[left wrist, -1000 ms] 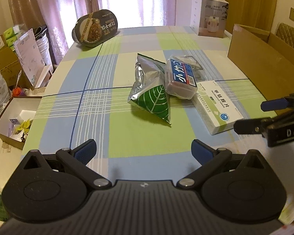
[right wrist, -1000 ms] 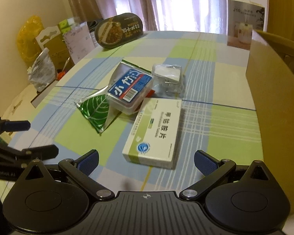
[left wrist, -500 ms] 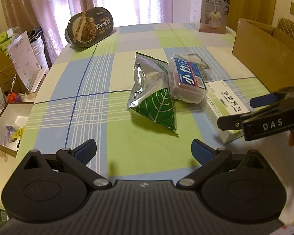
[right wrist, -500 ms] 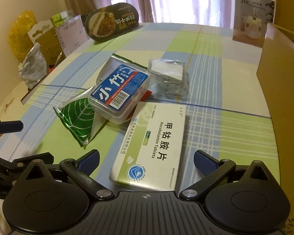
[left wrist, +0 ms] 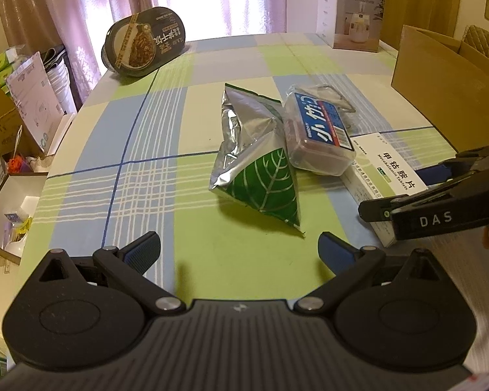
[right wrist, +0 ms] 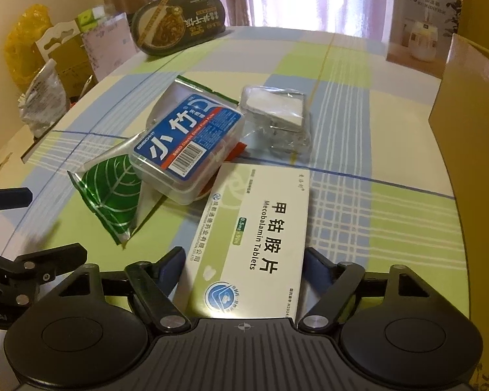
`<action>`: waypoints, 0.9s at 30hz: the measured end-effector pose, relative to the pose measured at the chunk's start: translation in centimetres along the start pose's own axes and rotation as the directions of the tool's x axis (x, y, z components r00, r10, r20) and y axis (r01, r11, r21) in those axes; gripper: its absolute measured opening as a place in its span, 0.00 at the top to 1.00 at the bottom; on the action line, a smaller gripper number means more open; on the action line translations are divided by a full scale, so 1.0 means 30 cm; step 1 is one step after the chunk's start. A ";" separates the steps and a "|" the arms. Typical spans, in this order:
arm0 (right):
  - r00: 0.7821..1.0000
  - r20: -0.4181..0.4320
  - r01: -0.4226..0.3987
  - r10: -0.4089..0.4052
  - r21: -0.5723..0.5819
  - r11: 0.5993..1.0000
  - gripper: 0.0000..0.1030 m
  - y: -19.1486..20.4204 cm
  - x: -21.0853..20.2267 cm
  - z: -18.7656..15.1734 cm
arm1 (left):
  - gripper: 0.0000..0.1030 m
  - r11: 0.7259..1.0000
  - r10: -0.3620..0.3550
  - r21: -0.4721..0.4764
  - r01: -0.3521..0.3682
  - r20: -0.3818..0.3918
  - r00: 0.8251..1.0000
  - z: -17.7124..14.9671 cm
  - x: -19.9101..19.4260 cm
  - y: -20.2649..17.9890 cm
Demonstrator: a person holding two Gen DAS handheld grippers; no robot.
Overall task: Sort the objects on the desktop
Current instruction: 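Grasp the white Mecobalamin tablet box with the right gripper, then grasp the blue toothbrush box with the left gripper while the right holds the tablet box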
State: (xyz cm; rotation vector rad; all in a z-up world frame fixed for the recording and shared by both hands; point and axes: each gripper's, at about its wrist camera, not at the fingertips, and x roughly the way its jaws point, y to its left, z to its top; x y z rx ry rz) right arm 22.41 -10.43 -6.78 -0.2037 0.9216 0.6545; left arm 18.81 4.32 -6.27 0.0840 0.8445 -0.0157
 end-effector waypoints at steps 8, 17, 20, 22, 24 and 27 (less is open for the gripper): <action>0.998 0.033 0.048 -0.047 -0.011 0.999 0.33 -0.042 -0.046 -0.011 | 0.02 1.000 -0.015 0.022 0.015 0.015 1.000 0.026 0.006 -0.030; 0.994 0.049 0.091 -0.094 0.064 0.994 0.33 -0.145 -0.083 -0.014 | 0.02 0.994 -0.040 0.102 0.031 0.085 0.996 0.093 0.030 -0.136; 0.994 0.055 0.093 -0.098 0.076 0.993 0.33 -0.161 -0.093 -0.019 | 0.03 0.988 -0.045 0.149 0.028 0.106 0.993 0.124 0.055 -0.184; 0.994 0.055 0.091 -0.096 0.082 0.992 0.33 -0.169 -0.096 -0.021 | 0.04 0.985 -0.045 0.174 0.024 0.118 0.992 0.143 0.074 -0.214; 0.994 0.054 0.094 -0.099 0.087 0.992 0.33 -0.177 -0.097 -0.023 | 0.07 0.981 -0.046 0.191 0.022 0.126 0.991 0.159 0.092 -0.239; 0.994 0.050 0.089 -0.095 0.101 0.991 0.33 -0.194 -0.097 -0.026 | 0.12 0.974 -0.023 0.225 -0.006 0.128 0.992 0.180 0.125 -0.268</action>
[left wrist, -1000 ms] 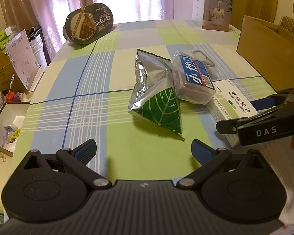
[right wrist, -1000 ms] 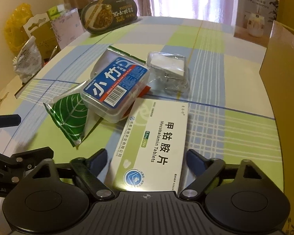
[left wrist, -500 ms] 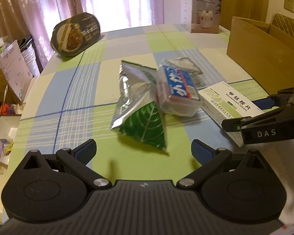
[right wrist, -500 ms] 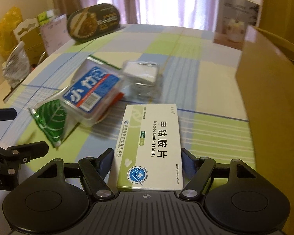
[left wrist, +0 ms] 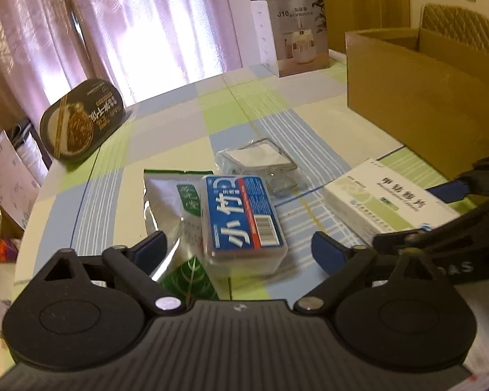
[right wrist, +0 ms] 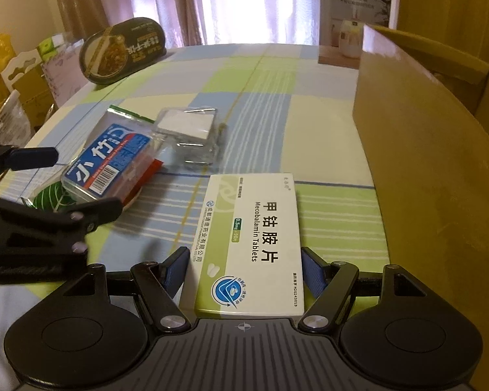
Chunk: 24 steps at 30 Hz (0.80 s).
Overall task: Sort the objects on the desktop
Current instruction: 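Grasp the blue toothbrush box with the left gripper while the right holds the tablet box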
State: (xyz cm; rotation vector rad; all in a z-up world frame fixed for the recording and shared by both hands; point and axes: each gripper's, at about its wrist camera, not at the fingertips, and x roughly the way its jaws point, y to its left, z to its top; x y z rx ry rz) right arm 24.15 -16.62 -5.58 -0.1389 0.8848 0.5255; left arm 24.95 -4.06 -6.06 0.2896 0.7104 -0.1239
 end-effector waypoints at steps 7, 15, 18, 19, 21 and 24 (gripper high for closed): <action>1.000 0.003 0.003 -0.003 0.004 1.000 0.33 -0.015 -0.009 -0.005 | 0.49 0.997 0.021 0.068 -0.020 -0.019 1.000 0.011 0.046 -0.016; 1.000 0.003 -0.025 0.025 -0.001 1.000 0.33 -0.001 -0.076 -0.047 | 0.49 1.000 -0.004 0.015 0.004 -0.046 0.999 -0.053 -0.081 -0.018; 0.999 -0.005 -0.044 0.044 -0.009 0.999 0.33 0.013 -0.120 -0.091 | 0.49 0.999 -0.030 -0.032 0.028 -0.064 0.998 -0.117 -0.172 -0.031; 0.999 -0.006 -0.049 0.049 -0.016 0.999 0.33 0.020 -0.139 -0.110 | 0.49 0.998 -0.038 -0.048 0.034 -0.072 0.997 -0.140 -0.201 -0.037; 0.998 -0.008 -0.057 0.057 -0.031 0.998 0.33 0.033 -0.176 -0.146 | 0.49 0.996 -0.050 -0.082 0.043 -0.089 0.995 -0.187 -0.256 -0.047; 0.998 -0.007 -0.056 0.056 -0.038 0.998 0.33 0.043 -0.234 -0.203 | 0.49 0.992 -0.069 -0.115 0.056 -0.109 0.992 -0.236 -0.322 -0.063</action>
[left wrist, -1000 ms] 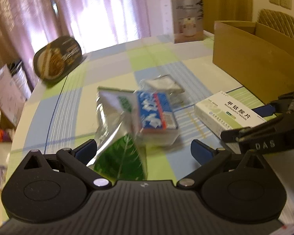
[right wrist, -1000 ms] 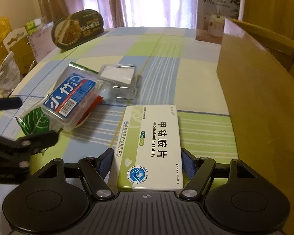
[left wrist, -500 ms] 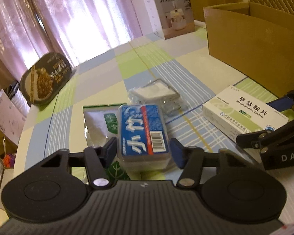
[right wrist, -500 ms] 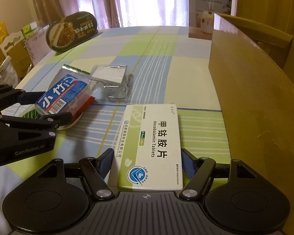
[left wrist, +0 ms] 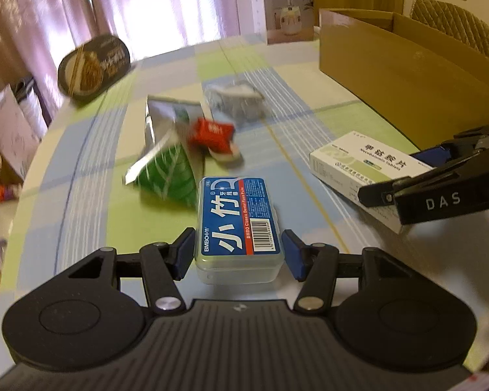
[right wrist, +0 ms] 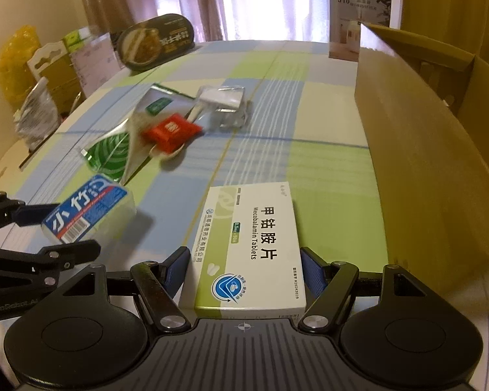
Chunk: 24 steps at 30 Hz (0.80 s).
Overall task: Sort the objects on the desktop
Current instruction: 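Grasp the blue toothbrush box with the left gripper while the right holds the tablet box, then lift the toothbrush box with the left gripper while the right lifts the tablet box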
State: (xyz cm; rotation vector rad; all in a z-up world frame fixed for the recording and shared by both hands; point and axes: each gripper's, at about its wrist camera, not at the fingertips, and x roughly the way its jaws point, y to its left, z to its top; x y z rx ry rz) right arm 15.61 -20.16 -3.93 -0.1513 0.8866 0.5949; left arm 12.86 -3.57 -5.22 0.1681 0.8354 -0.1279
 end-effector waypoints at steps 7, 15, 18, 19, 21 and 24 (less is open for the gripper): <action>1.000 -0.021 -0.004 0.005 0.023 1.000 0.33 0.013 -0.066 -0.099 | 0.45 1.000 -0.013 0.010 0.013 -0.042 0.999 -0.081 -0.040 -0.044; 1.000 -0.028 0.006 -0.006 0.001 1.000 0.24 0.022 -0.059 -0.115 | 0.40 1.000 0.005 0.006 -0.004 -0.059 0.998 -0.092 -0.020 -0.041; 0.999 -0.033 0.018 -0.019 -0.019 1.000 0.23 0.020 -0.044 -0.114 | 0.40 1.000 0.002 0.006 -0.002 -0.065 0.998 -0.081 0.002 -0.036; 0.999 -0.036 0.020 -0.020 -0.020 1.000 0.23 0.018 -0.038 -0.115 | 0.40 1.000 0.000 0.007 0.000 -0.070 0.998 -0.078 0.011 -0.036; 0.999 -0.043 0.017 -0.018 -0.019 1.000 0.23 0.014 -0.022 -0.115 | 0.40 1.000 -0.004 0.009 0.005 -0.078 0.997 -0.073 0.029 -0.036; 0.999 -0.051 0.013 -0.014 -0.027 1.000 0.23 0.014 -0.004 -0.112 | 0.42 1.000 -0.006 0.011 0.007 -0.085 0.996 -0.068 0.048 -0.035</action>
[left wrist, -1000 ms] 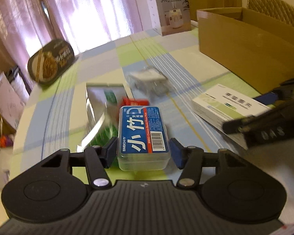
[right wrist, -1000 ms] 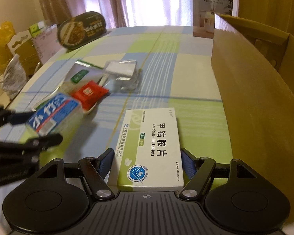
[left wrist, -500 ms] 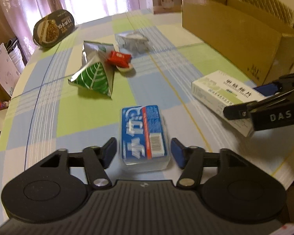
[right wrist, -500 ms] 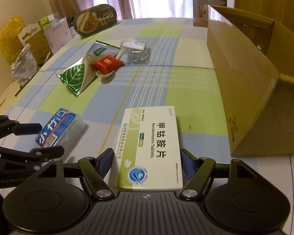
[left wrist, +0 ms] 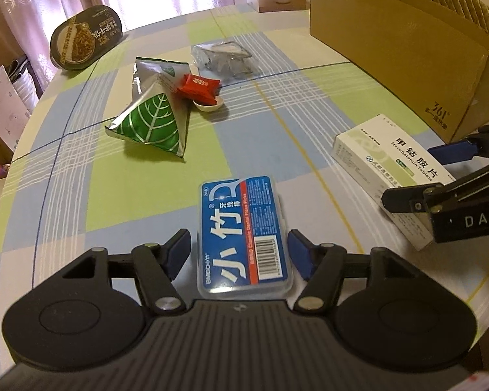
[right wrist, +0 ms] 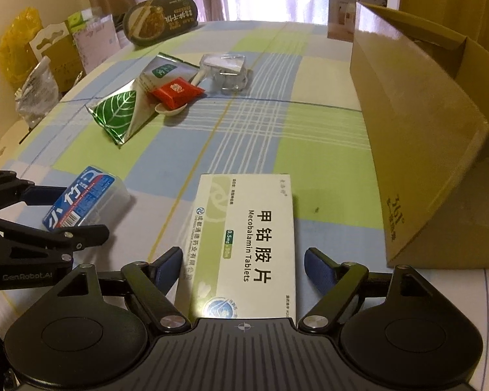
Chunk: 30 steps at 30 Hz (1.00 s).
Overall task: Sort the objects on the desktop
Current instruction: 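Lift the toothbrush box with the left gripper while the right lifts the tablet box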
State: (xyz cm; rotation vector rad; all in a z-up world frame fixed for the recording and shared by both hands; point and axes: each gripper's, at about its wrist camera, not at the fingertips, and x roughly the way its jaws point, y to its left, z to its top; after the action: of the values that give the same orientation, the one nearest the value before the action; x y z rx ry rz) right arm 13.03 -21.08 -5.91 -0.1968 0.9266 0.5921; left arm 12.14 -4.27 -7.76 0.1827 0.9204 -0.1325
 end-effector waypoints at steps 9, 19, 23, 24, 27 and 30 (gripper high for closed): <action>1.000 0.004 0.004 -0.004 -0.035 0.999 0.34 0.017 0.009 0.013 | 0.50 1.000 0.003 -0.021 -0.003 -0.001 1.000 -0.007 -0.003 0.006; 0.998 0.068 -0.005 0.006 -0.022 1.000 0.34 0.048 -0.119 0.002 | 0.50 0.999 0.002 -0.035 -0.001 0.027 1.000 -0.024 -0.106 -0.018; 0.995 0.098 -0.004 0.006 -0.014 1.000 0.34 0.057 -0.174 -0.002 | 0.50 0.999 0.003 -0.039 -0.001 0.047 0.999 -0.027 -0.160 -0.034; 0.995 0.104 -0.004 0.005 -0.012 1.000 0.34 0.059 -0.185 -0.002 | 0.50 0.999 0.004 -0.040 -0.002 0.051 0.999 -0.028 -0.172 -0.038; 0.992 0.124 -0.002 0.003 -0.008 1.000 0.34 0.061 -0.223 -0.006 | 0.50 0.999 0.006 -0.037 -0.004 0.065 0.998 -0.030 -0.211 -0.051; 0.990 0.141 -0.001 0.001 -0.003 1.000 0.34 0.061 -0.254 -0.010 | 0.50 0.999 0.009 -0.033 -0.007 0.080 0.997 -0.031 -0.246 -0.066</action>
State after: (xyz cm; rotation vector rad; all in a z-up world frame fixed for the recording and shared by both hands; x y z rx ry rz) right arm 8.31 -22.69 0.15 -0.1547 0.7892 0.6006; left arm 6.63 -5.76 -2.60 0.1500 0.8413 -0.1168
